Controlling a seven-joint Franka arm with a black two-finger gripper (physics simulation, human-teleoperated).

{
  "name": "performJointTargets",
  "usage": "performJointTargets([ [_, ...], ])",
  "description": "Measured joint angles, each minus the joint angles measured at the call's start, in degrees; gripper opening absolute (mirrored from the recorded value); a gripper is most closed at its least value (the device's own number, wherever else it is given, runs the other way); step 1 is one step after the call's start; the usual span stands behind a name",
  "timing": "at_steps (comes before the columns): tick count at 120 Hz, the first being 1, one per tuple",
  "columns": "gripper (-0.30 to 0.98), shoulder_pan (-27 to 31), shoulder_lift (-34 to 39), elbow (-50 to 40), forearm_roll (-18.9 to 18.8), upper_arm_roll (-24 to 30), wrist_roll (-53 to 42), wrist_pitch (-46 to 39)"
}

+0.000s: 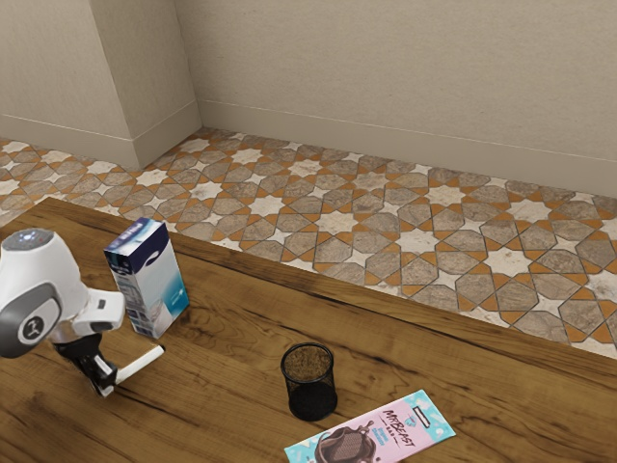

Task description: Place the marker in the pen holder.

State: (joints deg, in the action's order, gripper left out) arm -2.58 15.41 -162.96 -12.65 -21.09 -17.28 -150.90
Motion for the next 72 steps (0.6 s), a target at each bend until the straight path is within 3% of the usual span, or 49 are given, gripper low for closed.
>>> performJointTargets([
  [16,0.0,-0.04,8.28,-0.73,-0.06,6.28,0.22,0.22],
  [45,-0.01,-0.05,14.47,2.76,2.75,17.27,0.62,2.7],
  [72,-0.03,-0.05,15.52,15.66,5.7,27.01,1.17,10.53],
])
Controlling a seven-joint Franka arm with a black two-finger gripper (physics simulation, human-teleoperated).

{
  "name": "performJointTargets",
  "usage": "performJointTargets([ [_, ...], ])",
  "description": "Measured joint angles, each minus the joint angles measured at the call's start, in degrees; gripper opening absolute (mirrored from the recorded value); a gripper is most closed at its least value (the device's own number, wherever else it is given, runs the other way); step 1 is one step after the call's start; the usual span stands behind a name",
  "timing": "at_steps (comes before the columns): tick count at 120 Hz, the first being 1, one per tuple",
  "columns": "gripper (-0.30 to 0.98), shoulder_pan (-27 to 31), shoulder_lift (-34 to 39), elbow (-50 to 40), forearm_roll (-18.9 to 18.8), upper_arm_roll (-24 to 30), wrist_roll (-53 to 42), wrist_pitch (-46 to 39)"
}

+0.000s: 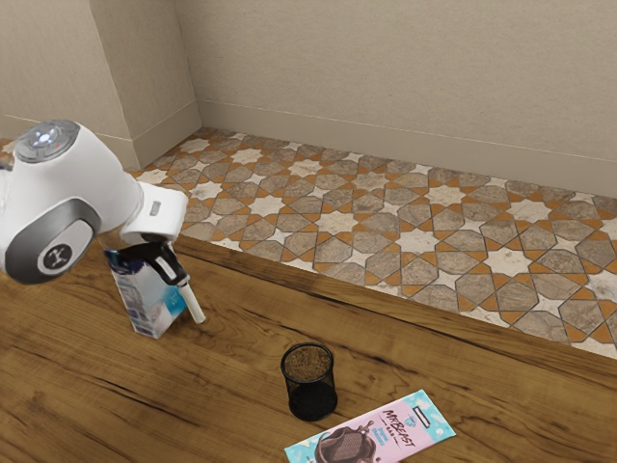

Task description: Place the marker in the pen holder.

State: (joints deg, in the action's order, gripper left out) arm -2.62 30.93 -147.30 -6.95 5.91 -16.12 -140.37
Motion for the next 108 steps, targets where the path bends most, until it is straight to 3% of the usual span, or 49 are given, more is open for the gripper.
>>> performJointTargets([
  [19,-0.03,0.06,-4.93,9.39,2.69,5.52,0.44,6.22],
  [48,-0.03,0.05,-6.84,14.52,6.68,10.93,0.81,13.21],
  [108,-0.02,0.01,-18.9,25.03,7.85,15.98,0.97,17.56],
])
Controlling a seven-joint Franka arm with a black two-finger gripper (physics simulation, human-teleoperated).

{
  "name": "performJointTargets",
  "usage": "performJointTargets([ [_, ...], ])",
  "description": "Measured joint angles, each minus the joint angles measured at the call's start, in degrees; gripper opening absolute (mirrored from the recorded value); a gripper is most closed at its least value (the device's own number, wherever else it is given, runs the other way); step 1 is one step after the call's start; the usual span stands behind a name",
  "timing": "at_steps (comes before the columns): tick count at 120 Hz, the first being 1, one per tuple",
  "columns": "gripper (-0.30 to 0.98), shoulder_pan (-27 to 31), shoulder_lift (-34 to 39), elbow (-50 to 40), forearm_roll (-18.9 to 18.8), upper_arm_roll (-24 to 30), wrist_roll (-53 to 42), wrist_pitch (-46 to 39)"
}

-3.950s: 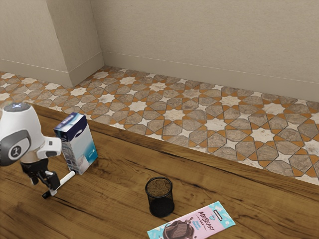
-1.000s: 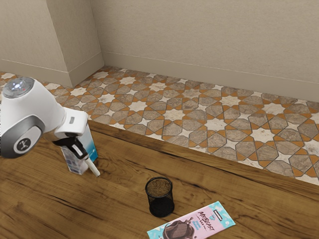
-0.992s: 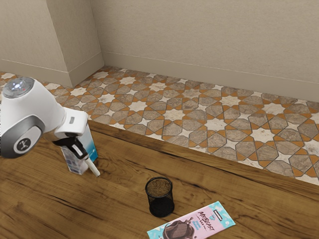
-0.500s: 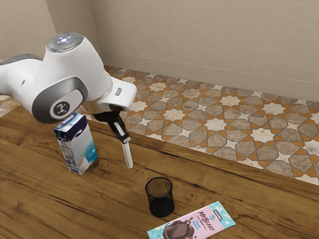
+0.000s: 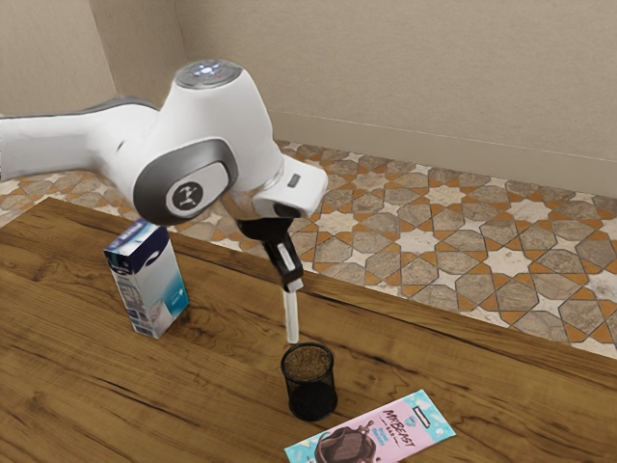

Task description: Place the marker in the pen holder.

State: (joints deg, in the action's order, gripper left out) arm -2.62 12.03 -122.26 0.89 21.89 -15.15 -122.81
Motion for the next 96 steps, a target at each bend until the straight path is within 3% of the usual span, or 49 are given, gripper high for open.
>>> performJointTargets([
  [85,-0.01,0.28,-12.33,4.23,-0.78,0.12,0.16,-2.12],
  [96,0.16,0.59,-12.79,4.39,-0.51,0.07,-0.08,-2.14],
])
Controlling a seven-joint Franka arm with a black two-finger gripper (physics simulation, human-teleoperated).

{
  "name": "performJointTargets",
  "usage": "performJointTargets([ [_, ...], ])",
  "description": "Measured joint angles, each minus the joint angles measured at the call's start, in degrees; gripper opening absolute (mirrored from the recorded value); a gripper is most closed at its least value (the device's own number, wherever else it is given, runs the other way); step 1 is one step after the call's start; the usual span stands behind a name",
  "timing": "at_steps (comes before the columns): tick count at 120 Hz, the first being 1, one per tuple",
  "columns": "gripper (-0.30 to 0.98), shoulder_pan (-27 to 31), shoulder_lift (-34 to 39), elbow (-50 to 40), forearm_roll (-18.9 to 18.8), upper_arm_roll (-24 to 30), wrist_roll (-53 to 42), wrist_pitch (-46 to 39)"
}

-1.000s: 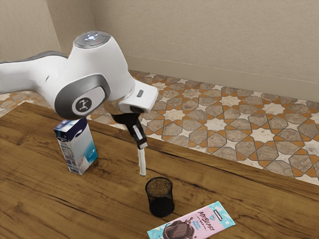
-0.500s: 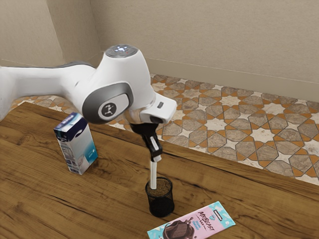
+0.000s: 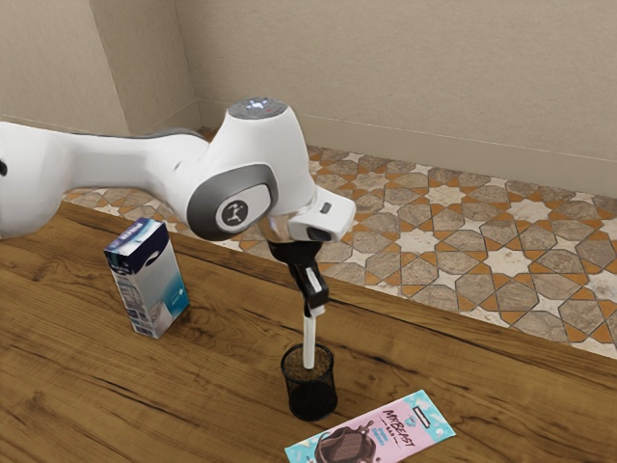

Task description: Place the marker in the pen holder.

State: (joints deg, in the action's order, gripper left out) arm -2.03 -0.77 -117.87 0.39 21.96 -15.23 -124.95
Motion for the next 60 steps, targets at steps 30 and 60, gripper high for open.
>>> performJointTargets([
  [30,0.52,0.39,-1.07,1.34,-0.21,-0.02,-0.62,0.41],
  [60,0.63,-1.48,-5.41,31.01,-1.68,-17.4,2.55,20.67],
])
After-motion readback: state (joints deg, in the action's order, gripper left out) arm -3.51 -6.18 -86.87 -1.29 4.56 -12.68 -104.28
